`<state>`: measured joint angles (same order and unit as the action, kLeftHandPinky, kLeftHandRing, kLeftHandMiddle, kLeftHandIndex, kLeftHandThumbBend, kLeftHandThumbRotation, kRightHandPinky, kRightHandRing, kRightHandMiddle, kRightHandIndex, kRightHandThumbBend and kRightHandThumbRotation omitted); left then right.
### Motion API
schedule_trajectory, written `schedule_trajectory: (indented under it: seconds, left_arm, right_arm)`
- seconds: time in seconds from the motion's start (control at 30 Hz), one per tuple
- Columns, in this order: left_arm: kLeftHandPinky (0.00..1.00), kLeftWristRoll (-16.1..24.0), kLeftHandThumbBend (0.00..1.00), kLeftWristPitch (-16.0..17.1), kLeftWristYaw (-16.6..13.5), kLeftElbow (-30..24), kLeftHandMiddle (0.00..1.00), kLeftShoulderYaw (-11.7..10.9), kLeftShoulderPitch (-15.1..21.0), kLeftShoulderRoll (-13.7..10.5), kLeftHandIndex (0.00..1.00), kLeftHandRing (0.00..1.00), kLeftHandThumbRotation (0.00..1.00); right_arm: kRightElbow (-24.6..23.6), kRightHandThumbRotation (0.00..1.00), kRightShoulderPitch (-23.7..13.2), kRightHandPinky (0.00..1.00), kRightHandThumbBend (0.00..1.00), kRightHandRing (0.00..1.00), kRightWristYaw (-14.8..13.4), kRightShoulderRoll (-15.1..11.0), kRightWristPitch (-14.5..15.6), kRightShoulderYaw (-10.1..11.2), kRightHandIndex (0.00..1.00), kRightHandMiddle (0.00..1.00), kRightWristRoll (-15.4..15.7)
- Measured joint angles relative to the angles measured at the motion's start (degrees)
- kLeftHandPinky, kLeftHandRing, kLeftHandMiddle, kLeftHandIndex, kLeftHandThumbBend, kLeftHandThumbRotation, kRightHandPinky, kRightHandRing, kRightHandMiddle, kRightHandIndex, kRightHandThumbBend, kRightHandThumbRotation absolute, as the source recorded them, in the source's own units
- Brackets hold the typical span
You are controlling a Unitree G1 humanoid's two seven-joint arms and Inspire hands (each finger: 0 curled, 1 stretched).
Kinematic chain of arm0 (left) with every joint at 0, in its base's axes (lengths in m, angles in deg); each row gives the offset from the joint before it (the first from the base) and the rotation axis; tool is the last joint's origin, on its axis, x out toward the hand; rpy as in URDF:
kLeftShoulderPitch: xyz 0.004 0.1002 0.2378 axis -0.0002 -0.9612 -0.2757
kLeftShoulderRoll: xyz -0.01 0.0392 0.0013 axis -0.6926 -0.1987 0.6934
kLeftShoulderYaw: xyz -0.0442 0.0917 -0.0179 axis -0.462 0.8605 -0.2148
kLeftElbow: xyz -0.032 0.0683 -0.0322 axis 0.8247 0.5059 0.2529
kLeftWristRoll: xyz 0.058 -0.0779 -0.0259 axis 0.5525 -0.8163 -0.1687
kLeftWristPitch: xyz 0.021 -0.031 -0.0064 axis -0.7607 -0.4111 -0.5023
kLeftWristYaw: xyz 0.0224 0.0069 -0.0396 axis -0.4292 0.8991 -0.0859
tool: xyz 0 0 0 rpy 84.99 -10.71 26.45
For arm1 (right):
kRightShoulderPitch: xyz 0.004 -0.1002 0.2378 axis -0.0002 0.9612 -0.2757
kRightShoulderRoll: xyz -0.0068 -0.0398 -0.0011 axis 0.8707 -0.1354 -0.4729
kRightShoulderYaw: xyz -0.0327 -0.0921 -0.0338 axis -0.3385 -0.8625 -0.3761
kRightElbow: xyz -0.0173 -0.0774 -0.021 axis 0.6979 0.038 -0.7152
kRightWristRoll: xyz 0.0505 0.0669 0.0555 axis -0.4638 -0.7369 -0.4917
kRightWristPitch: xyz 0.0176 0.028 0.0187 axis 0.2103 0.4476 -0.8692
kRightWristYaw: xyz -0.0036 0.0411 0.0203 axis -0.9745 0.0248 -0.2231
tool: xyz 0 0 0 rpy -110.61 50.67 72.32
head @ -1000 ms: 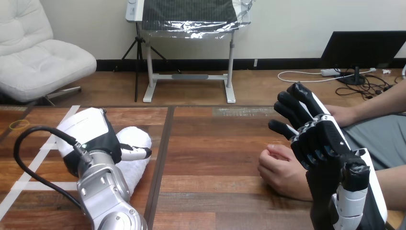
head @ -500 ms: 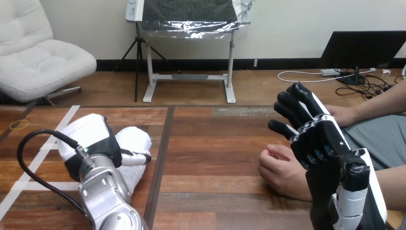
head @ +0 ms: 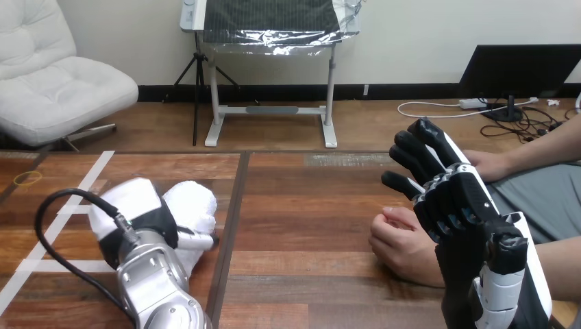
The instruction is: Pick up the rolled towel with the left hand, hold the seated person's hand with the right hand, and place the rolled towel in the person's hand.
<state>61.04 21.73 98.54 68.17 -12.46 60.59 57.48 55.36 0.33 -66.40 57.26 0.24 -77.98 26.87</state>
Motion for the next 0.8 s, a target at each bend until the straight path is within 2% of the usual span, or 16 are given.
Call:
schedule_trajectory:
  seconds: [0.23, 0.3, 0.33, 0.53, 0.63, 0.8]
  left_arm:
    - [0.97, -0.07, 0.88, 0.04, 2.79, 2.05, 0.88, 0.44, 1.34, -0.23, 0.85, 0.9, 0.48]
    - [0.92, -0.07, 0.89, 0.1, 3.2, 2.45, 0.87, 0.62, 1.81, -0.38, 0.84, 0.88, 0.48]
    - [0.84, -0.07, 0.88, 0.16, 3.38, 2.69, 0.85, 0.72, 2.13, -0.5, 0.82, 0.86, 0.49]
    - [0.64, 0.28, 0.87, 1.39, 6.0, 4.7, 0.81, 2.09, 4.96, -2.42, 0.79, 0.8, 0.54]
    - [0.57, 0.3, 0.86, 2.19, 7.07, 6.51, 0.78, 2.79, 6.83, -3.46, 0.78, 0.76, 0.56]
    - [0.52, 0.28, 0.85, 2.68, 8.28, 9.74, 0.76, 4.1, 9.77, -4.51, 0.77, 0.72, 0.56]
  right_arm:
    - [-0.25, 1.0, 0.0, 0.84, 0.83, 0.9, -0.03, 0.0, 0.01, 0.0, 0.91, 0.9, 0.0]
    - [-0.29, 1.0, 0.0, 0.84, 0.83, 0.9, -0.03, 0.0, 0.01, 0.0, 0.91, 0.9, 0.0]
    - [-0.31, 1.0, 0.0, 0.84, 0.83, 0.9, -0.03, 0.0, 0.01, 0.0, 0.91, 0.9, 0.0]
    - [-0.54, 1.0, 0.01, 0.83, 0.84, 0.9, -0.19, 0.01, 0.02, 0.0, 0.91, 0.9, 0.06]
    - [-0.86, 1.0, 0.02, 0.83, 0.84, 0.9, -0.3, 0.01, 0.03, -0.03, 0.91, 0.9, 0.06]
    - [-1.45, 1.0, 0.02, 0.83, 0.85, 0.9, -0.5, 0.01, 0.03, -0.07, 0.91, 0.89, 0.1]
